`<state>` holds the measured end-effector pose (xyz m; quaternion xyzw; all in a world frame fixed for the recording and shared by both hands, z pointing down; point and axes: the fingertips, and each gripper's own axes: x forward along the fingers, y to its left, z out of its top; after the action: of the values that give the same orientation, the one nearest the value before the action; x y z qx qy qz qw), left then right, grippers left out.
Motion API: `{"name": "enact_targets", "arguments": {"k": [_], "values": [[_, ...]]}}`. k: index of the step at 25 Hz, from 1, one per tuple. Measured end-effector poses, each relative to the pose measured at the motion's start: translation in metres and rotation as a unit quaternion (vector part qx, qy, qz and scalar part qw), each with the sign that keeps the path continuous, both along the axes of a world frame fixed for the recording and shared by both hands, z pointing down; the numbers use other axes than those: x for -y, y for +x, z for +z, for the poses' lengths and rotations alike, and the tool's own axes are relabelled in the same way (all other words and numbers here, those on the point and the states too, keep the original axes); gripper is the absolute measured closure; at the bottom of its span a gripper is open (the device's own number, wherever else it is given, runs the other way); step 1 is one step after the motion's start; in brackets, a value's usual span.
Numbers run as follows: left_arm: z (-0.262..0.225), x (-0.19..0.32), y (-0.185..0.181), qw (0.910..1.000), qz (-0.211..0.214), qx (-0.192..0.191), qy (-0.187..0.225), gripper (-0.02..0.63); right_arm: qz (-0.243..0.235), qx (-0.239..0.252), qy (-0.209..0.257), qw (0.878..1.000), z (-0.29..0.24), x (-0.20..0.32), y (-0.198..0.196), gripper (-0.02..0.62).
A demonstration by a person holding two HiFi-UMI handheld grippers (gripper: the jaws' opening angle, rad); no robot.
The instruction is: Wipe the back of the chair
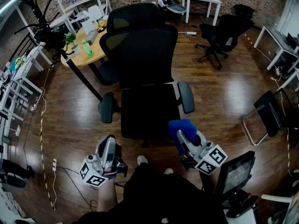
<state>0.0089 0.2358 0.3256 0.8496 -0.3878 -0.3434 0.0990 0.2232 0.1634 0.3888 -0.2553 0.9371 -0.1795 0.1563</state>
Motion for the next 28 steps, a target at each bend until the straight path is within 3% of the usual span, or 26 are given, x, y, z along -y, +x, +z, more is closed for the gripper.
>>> {"name": "enact_targets", "arguments": {"k": [5,17,23,28], "values": [[0.009,0.039,-0.016,0.9997,0.018,0.005,0.013,0.603,-0.002,-0.013,0.01,1.0,0.005,0.038,-0.033,0.565],[0.007,0.171,-0.118,0.9943,0.099,-0.017,0.034,0.603,0.05,-0.054,0.063,0.995,-0.036,0.17,-0.157,0.565],[0.02,0.21,-0.16,0.9967,0.074,-0.033,0.01,0.603,0.058,-0.053,0.08,0.994,-0.084,0.271,-0.202,0.565],[0.024,0.209,-0.194,0.9995,-0.005,-0.031,-0.005,0.603,-0.019,-0.006,0.135,0.991,-0.151,0.343,-0.273,0.565]]}}
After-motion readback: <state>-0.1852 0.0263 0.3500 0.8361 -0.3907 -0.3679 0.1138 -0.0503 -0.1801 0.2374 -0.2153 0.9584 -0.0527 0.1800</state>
